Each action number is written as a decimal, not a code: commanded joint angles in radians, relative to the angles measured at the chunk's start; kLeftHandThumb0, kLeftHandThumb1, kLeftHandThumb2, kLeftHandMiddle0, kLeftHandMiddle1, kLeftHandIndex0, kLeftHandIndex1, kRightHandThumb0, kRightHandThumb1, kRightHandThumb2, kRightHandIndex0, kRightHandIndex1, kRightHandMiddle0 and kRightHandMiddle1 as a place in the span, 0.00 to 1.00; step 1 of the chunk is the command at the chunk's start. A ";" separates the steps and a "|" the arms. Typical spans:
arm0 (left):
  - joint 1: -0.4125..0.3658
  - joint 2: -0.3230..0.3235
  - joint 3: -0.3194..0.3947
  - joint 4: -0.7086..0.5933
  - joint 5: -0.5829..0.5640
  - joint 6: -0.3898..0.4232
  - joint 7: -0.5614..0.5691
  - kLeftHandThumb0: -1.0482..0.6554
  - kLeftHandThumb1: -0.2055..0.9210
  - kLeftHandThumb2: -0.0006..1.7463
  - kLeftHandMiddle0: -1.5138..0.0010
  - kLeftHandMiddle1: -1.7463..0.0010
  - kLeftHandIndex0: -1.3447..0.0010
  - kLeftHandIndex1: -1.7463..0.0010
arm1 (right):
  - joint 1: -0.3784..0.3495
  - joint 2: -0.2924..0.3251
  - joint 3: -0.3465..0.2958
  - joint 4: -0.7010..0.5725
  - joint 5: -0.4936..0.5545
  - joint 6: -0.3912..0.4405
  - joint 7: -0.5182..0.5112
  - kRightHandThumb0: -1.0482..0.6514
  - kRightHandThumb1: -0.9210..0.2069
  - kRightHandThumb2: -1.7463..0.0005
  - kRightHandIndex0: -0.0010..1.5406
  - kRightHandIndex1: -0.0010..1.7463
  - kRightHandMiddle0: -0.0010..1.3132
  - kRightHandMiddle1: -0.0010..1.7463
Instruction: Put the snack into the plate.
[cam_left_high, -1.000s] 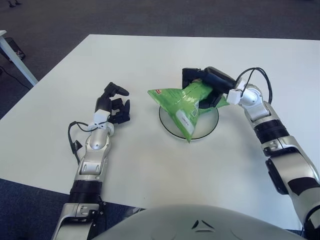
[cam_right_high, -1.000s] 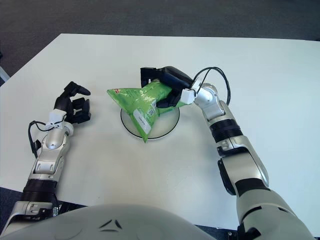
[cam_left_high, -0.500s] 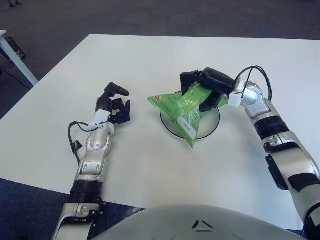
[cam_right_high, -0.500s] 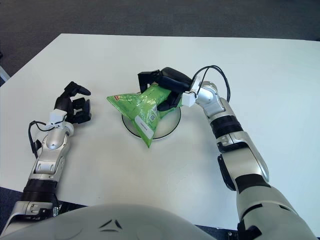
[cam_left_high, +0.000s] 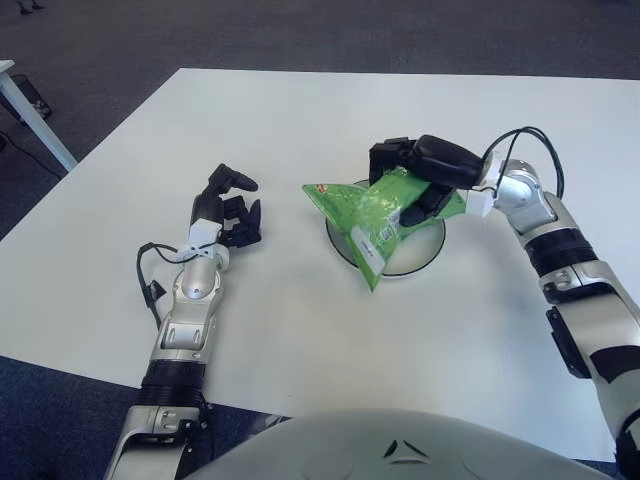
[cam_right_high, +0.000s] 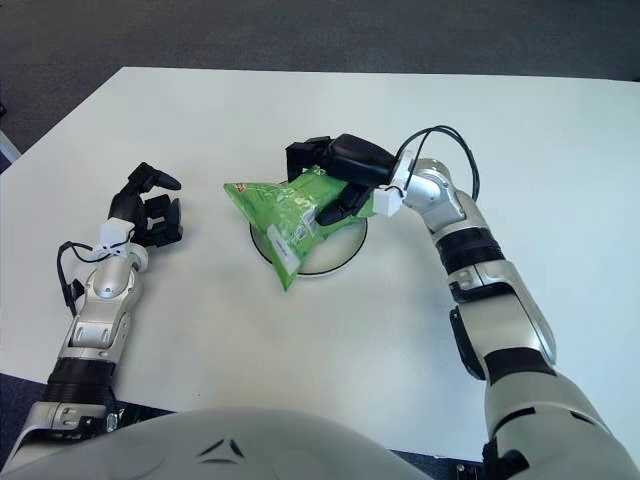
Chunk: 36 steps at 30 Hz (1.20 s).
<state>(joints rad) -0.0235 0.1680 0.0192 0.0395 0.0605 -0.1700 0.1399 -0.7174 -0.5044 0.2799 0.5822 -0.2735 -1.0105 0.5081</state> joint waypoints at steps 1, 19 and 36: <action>0.136 -0.081 -0.037 0.109 0.005 0.007 0.006 0.36 0.58 0.66 0.24 0.00 0.62 0.00 | 0.009 -0.015 0.009 -0.023 0.025 -0.017 0.019 0.06 0.00 0.73 0.02 0.54 0.00 0.65; 0.122 -0.087 -0.029 0.147 -0.011 -0.001 0.004 0.36 0.61 0.64 0.23 0.00 0.64 0.00 | -0.051 -0.086 0.028 -0.033 0.284 0.064 0.300 0.01 0.00 0.81 0.00 0.03 0.00 0.24; 0.108 -0.090 -0.031 0.168 -0.009 -0.009 0.012 0.36 0.62 0.63 0.24 0.00 0.64 0.00 | -0.103 -0.140 -0.060 -0.127 0.466 0.290 0.571 0.03 0.06 0.86 0.00 0.00 0.00 0.05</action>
<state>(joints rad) -0.0346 0.1650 0.0189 0.0841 0.0481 -0.1733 0.1404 -0.7801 -0.6463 0.2467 0.4563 0.1921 -0.7259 1.0675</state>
